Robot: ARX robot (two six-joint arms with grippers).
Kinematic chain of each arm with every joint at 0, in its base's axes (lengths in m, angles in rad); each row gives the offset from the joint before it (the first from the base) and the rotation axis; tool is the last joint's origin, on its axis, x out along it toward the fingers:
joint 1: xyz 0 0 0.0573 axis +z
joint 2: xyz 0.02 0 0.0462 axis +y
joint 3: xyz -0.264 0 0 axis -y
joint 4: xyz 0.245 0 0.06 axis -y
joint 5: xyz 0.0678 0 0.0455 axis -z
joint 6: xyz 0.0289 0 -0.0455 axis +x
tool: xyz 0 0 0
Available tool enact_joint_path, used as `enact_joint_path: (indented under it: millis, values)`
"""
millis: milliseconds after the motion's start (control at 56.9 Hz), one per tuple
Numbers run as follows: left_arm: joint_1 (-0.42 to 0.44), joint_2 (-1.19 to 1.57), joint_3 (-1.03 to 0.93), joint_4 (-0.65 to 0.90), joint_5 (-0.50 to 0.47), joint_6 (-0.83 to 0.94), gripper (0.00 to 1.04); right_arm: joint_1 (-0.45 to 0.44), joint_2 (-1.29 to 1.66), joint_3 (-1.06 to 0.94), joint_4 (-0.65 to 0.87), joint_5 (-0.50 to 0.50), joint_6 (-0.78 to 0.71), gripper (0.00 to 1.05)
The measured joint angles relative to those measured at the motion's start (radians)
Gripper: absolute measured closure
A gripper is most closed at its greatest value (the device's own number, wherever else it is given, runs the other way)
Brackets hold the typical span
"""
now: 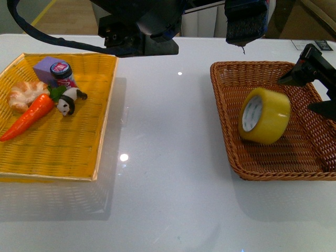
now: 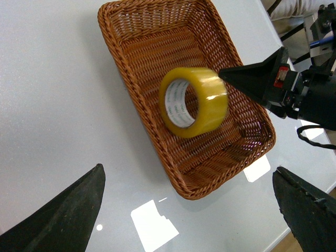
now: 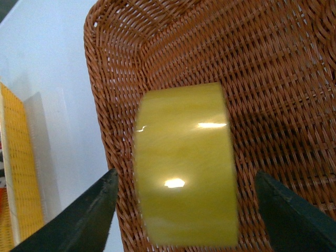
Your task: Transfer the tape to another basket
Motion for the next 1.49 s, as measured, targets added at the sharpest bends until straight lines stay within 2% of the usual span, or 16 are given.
enact_joint_path:
  millis: [386, 597, 685, 703, 720, 738, 755, 790, 826, 896, 966, 1089, 1177, 1212, 1317, 1493]
  values:
    - [0.000, 0.000, 0.000, 0.000, 0.000, 0.000, 0.09, -0.097, -0.443, -0.244, 0.132, 0.249, -0.188, 0.09]
    - [0.000, -0.001, 0.000, 0.000, 0.000, 0.000, 0.09, -0.103, -0.522, -0.270, 0.146, 0.243, -0.244, 0.09]
    - [0.001, -0.001, 0.000, 0.000, -0.001, 0.000, 0.09, -0.105, -0.490, -0.378, 0.452, 0.120, -0.364, 0.24]
    - [-0.003, -0.001, -0.007, 0.024, -0.037, 0.014, 0.11, -0.100, -0.492, -0.421, 0.537, 0.113, -0.397, 0.29]
    - [-0.012, -0.001, -0.053, 0.160, -0.172, 0.055, 0.15, -0.096, -0.499, -0.447, 0.581, 0.109, -0.414, 0.32]
    - [-0.013, -0.002, -0.064, 0.190, -0.202, 0.064, 0.16, -0.092, -0.511, -0.469, 0.617, 0.110, -0.424, 0.36]
    - [-0.018, -0.004, -0.116, 0.328, -0.331, 0.106, 0.20, -0.088, -0.525, -0.488, 0.641, 0.113, -0.439, 0.39]
    - [-0.018, -0.016, -0.201, 0.513, -0.477, 0.156, 0.26, -0.081, -0.549, -0.510, 0.660, 0.114, -0.452, 0.45]
    - [-0.013, -0.034, -0.276, 0.645, -0.585, 0.205, 0.32, -0.077, -0.574, -0.531, 0.669, 0.117, -0.463, 0.50]
    - [0.037, -0.118, -0.452, 0.904, -0.717, 0.264, 0.46, -0.069, -0.631, -0.587, 0.674, 0.140, -0.476, 0.64]
    - [0.102, -0.227, -0.571, 1.017, -0.701, 0.292, 0.60, -0.057, -0.681, -0.644, 0.671, 0.150, -0.481, 0.78]
    - [0.170, -0.344, -0.718, 1.036, -0.631, 0.310, 0.81, -0.030, -0.770, -0.713, 0.650, 0.157, -0.492, 1.01]
    - [0.215, -0.412, -0.805, 1.036, -0.583, 0.314, 0.97, -0.022, -0.827, -0.748, 0.630, 0.175, -0.497, 1.03]
    - [0.234, -0.446, -0.835, 1.035, -0.566, 0.314, 1.04, 0.002, -0.856, -0.766, 0.617, 0.225, -0.497, 1.03]
    - [0.280, -0.540, -0.902, 1.014, -0.512, 0.319, 1.03, 0.039, -0.877, -0.827, 0.658, 0.238, -0.499, 1.03]
    - [0.367, -0.658, -1.032, 1.012, -0.434, 0.321, 1.03, 0.043, -1.062, -0.885, 0.527, 0.239, -0.498, 1.03]
